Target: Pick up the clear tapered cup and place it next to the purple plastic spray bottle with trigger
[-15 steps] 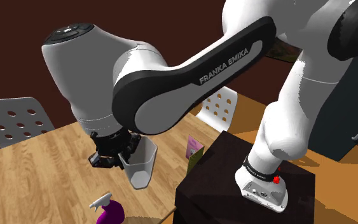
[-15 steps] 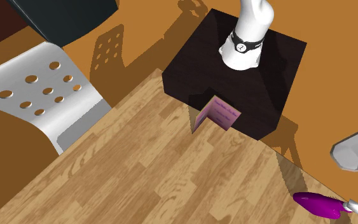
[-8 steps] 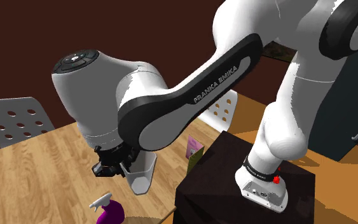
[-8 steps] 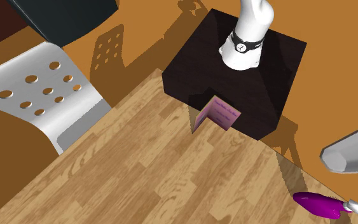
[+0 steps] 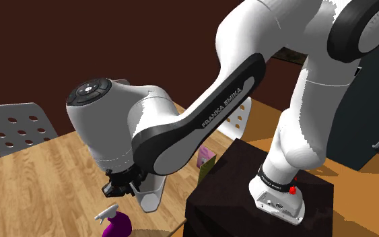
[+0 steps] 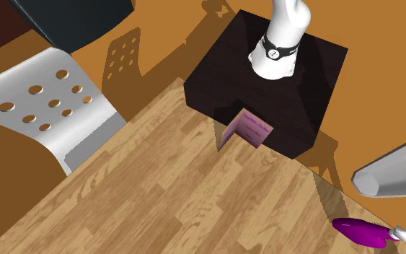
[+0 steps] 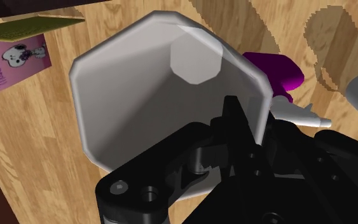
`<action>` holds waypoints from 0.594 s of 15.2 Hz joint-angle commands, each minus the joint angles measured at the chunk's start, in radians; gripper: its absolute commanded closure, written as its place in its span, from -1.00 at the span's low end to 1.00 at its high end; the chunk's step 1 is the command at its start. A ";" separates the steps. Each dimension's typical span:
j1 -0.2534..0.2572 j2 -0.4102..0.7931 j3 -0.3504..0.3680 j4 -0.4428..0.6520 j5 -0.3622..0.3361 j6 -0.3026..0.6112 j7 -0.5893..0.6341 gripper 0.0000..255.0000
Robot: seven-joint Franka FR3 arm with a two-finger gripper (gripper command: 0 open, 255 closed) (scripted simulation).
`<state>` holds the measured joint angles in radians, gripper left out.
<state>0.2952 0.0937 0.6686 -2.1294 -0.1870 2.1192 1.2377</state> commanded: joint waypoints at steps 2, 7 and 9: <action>0.002 0.028 -0.005 -0.018 -0.025 0.038 0.017 1.00; 0.011 0.076 -0.014 -0.040 -0.070 0.094 0.053 1.00; 0.015 0.096 -0.019 -0.047 -0.089 0.116 0.068 1.00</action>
<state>0.3064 0.1763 0.6518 -2.1756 -0.2637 2.2237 1.2946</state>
